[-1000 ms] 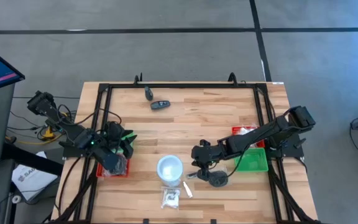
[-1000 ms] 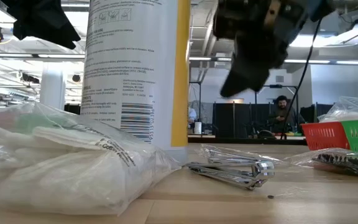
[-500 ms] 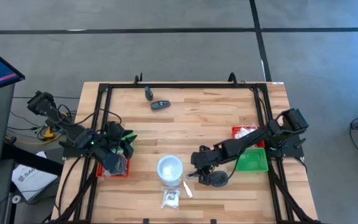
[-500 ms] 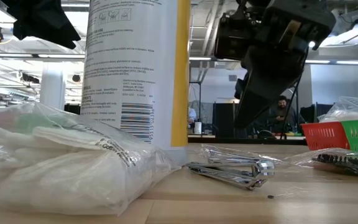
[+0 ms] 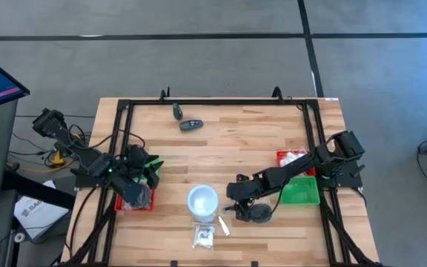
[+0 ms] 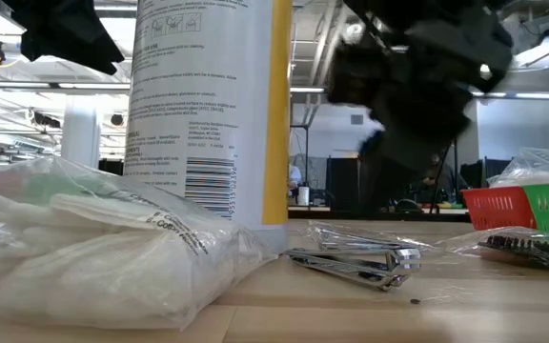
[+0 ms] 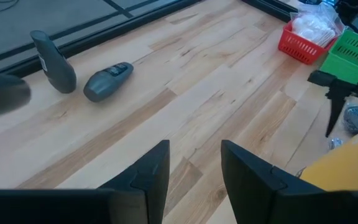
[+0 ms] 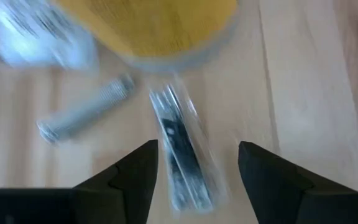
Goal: Pick & Place Travel size toiletries
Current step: Put the silver nail cutter into the left green bin
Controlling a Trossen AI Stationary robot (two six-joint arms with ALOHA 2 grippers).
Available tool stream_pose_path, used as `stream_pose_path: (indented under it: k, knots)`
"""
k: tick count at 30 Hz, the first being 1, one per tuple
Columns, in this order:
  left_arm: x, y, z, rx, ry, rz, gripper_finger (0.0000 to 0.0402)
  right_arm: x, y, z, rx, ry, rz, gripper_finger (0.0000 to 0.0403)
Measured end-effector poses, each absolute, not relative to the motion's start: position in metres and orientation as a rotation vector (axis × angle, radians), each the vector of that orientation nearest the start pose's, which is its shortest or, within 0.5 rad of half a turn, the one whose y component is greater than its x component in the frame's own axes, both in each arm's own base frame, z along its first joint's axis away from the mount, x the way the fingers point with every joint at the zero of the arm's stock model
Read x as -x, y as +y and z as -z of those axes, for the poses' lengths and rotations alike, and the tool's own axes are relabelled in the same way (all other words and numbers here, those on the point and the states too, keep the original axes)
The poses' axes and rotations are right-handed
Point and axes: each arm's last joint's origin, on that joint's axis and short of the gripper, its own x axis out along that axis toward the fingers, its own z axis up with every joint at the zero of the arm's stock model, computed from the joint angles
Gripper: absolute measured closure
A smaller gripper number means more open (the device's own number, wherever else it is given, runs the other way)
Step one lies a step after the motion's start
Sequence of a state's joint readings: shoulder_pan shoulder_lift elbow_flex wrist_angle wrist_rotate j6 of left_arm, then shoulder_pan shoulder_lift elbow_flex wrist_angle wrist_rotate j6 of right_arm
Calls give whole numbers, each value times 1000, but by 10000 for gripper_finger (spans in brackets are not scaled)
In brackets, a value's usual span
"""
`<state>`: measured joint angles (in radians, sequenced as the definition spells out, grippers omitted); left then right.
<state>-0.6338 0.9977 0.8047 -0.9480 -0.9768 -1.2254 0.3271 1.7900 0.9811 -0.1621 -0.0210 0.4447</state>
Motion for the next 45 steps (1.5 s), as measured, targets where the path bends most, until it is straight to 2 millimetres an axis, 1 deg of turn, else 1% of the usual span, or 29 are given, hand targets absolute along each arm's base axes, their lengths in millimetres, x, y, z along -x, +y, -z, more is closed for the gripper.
stream_pose_path:
  k: [2, 4, 6, 10, 18, 30, 31, 35, 38, 45]
  knots:
    - [-146, -78, -261, 309, 467, -682, 266, -323, 110, -142, -250, 1041, -92, 190]
    - [-147, -78, -261, 293, 471, -676, 266, -330, 113, -139, -258, 1009, -101, 189]
    - [-147, -78, -261, 287, 466, -677, 266, -326, 111, -134, -249, 1049, -88, 189]
    - [-147, -78, -262, 287, 463, -677, 266, -329, 112, -137, -256, 1014, -96, 189]
    - [-147, -78, -262, 265, 470, -670, 266, -327, 114, -135, -221, 1031, -112, 189]
    - [-148, -78, -262, 269, 466, -668, 266, -325, 112, -134, -176, 1049, -101, 204]
    - [-148, -78, -262, 270, 466, -667, 266, -325, 112, -133, -176, 1052, -100, 205]
    - [-148, -78, -262, 270, 466, -667, 266, -329, 113, -117, -179, 1078, -97, 209]
    - [-148, -79, -262, 257, 470, -663, 266, -335, 116, -107, -199, 1074, -129, 211]
    - [-148, -79, -262, 257, 469, -661, 266, -336, 114, -109, -189, 1068, -112, 214]
